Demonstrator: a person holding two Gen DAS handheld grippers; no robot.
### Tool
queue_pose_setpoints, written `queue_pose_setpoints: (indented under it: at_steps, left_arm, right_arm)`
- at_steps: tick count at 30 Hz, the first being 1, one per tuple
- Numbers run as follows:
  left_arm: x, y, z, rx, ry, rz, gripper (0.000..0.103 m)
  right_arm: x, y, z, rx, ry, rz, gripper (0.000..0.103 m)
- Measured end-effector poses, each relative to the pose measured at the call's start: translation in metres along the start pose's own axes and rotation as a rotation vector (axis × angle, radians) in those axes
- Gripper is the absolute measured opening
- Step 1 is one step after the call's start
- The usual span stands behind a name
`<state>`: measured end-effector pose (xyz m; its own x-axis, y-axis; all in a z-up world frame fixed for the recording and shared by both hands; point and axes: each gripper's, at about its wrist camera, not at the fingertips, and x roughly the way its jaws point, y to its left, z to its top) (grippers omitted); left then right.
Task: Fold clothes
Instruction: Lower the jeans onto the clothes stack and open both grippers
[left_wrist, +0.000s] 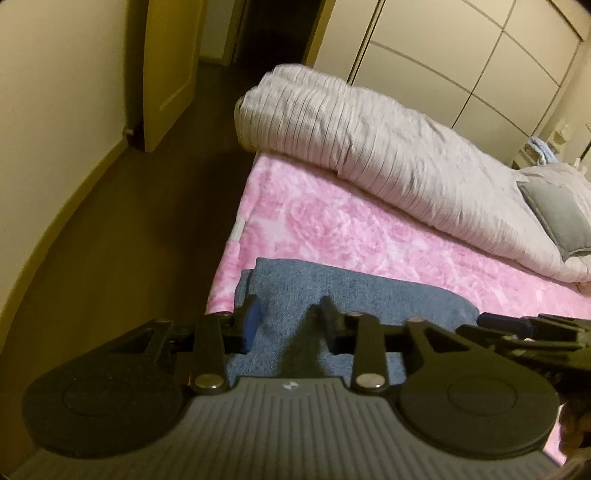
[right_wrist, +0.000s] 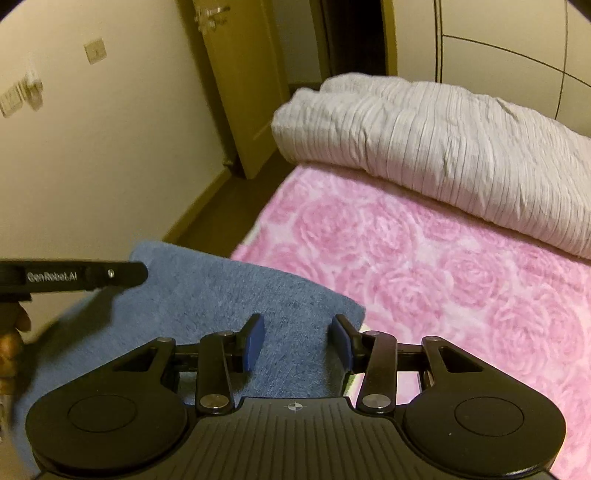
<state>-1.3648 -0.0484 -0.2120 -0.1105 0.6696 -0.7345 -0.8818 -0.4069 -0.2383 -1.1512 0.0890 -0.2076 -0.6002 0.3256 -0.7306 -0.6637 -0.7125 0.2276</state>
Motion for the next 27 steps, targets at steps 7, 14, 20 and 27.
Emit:
queue_pose_setpoints:
  at_steps: [7, 14, 20, 27]
  left_arm:
    - [-0.079, -0.014, -0.045, 0.023, 0.007, -0.026, 0.016]
    - [-0.087, -0.015, -0.104, -0.004, 0.053, 0.047, 0.021]
    - [-0.084, -0.014, -0.113, -0.056, 0.057, 0.098, 0.024]
    - [-0.109, -0.035, -0.124, -0.073, 0.044, 0.164, 0.022]
  right_arm:
    - [-0.083, 0.026, -0.038, -0.011, -0.004, 0.097, 0.044]
    - [-0.092, 0.052, -0.089, -0.108, 0.092, 0.089, 0.044]
    - [-0.076, 0.065, -0.111, -0.216, 0.108, 0.048, 0.044]
    - [-0.108, 0.067, -0.122, -0.172, 0.073, 0.050, 0.044]
